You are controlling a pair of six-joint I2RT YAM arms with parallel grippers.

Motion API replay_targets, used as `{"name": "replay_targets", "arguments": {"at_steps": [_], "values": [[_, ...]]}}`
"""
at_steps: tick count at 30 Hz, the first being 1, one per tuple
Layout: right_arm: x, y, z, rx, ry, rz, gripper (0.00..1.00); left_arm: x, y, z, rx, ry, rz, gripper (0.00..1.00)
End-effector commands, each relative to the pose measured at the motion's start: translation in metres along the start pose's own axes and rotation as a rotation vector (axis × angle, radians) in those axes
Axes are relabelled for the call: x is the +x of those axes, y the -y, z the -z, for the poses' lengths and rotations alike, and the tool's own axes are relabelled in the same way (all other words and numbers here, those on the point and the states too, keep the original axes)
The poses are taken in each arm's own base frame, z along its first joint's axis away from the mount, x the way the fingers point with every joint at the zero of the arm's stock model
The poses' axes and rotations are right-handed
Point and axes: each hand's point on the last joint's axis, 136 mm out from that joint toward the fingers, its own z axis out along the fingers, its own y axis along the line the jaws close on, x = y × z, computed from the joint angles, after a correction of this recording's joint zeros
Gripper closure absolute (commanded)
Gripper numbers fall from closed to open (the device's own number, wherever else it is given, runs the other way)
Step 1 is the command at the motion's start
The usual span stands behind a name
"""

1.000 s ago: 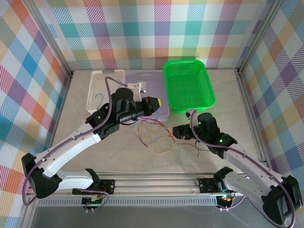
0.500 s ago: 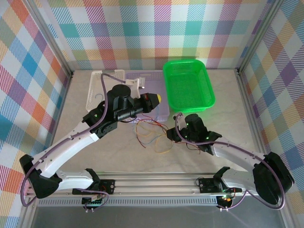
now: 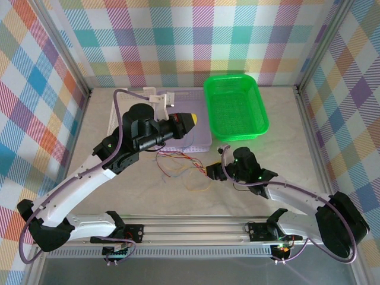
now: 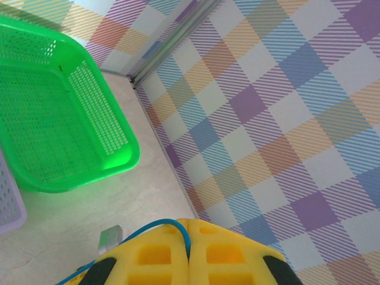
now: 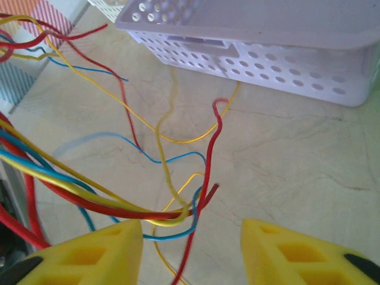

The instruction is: Untangle the cables

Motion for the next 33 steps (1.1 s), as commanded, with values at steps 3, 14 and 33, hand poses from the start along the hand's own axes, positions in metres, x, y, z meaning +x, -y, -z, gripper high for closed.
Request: {"name": "replay_targets", "arguments": {"at_steps": [3, 14, 33], "values": [[-0.010, -0.017, 0.002, -0.086, 0.061, 0.034, 0.47, -0.021, 0.013, 0.012, 0.039, 0.068, -0.019, 1.00], [-0.029, -0.046, 0.019, -0.193, 0.146, 0.083, 0.42, -0.018, 0.003, 0.010, 0.008, 0.067, -0.017, 1.00], [-0.015, -0.030, -0.015, 0.019, 0.043, 0.228, 0.58, -0.021, 0.000, 0.009, 0.005, 0.073, 0.000, 1.00]]}}
